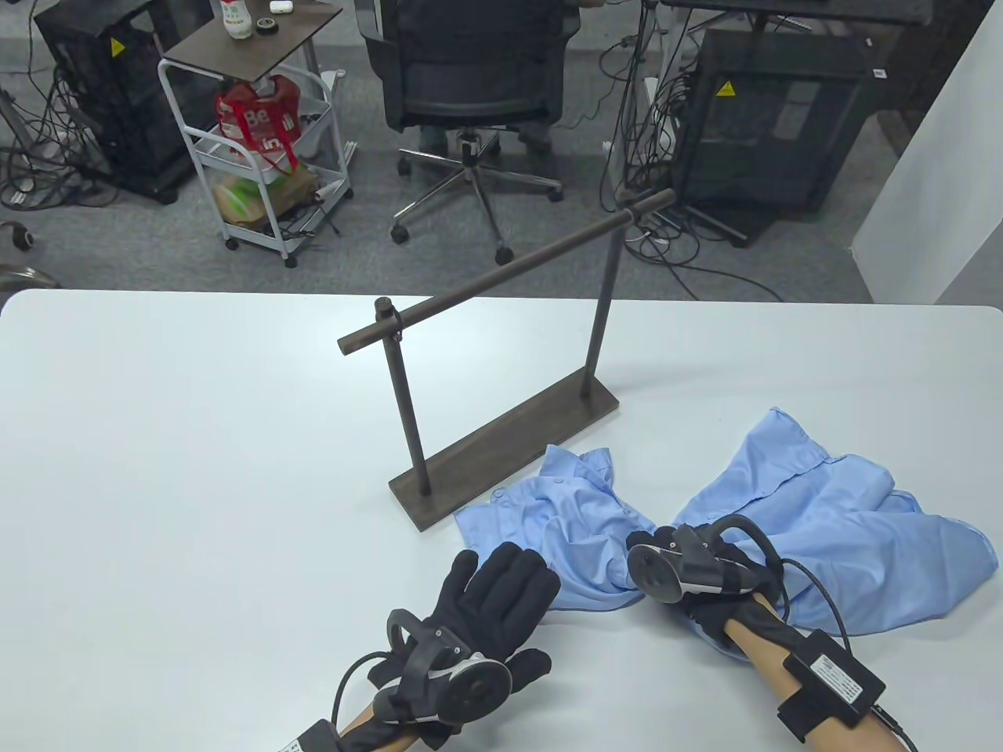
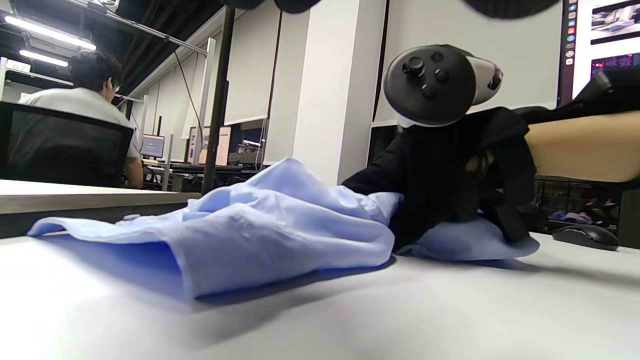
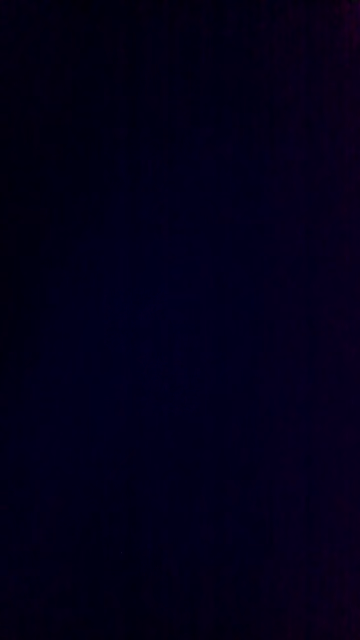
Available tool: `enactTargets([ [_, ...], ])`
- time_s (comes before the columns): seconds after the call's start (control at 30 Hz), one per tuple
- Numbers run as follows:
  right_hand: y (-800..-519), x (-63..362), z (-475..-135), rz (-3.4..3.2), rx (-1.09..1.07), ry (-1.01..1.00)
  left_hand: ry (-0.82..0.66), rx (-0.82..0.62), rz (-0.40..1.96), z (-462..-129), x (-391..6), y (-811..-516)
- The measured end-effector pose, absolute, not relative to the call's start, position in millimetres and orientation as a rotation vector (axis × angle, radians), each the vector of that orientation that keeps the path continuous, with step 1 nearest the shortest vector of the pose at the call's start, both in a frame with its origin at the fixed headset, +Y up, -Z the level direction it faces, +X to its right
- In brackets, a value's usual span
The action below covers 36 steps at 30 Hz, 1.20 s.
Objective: Hang long-sleeve shirt on desktop hanging rack
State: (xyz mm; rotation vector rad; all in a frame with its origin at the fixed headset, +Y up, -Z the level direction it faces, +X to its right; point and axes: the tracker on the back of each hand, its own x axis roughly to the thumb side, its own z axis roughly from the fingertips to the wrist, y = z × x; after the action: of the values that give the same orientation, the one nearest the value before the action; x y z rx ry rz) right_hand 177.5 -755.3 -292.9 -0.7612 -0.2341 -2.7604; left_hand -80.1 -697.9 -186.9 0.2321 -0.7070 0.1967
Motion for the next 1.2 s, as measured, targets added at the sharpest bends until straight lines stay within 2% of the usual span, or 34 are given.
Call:
enactTargets([
  [0.87,-756,181,-287,-2.821,-0.780,-0.168,-0.705,0.234,0.196,-187,-80,-698],
  [1.0,-745,187,-289,-2.904,-0.758,-0.172,-0.700,0.241,0.197,-187,-81,-697],
  [1.2,-709,210,-289,-3.179,-0.698,-0.107,-0.699,0.251,0.202,-186,-81,-696],
])
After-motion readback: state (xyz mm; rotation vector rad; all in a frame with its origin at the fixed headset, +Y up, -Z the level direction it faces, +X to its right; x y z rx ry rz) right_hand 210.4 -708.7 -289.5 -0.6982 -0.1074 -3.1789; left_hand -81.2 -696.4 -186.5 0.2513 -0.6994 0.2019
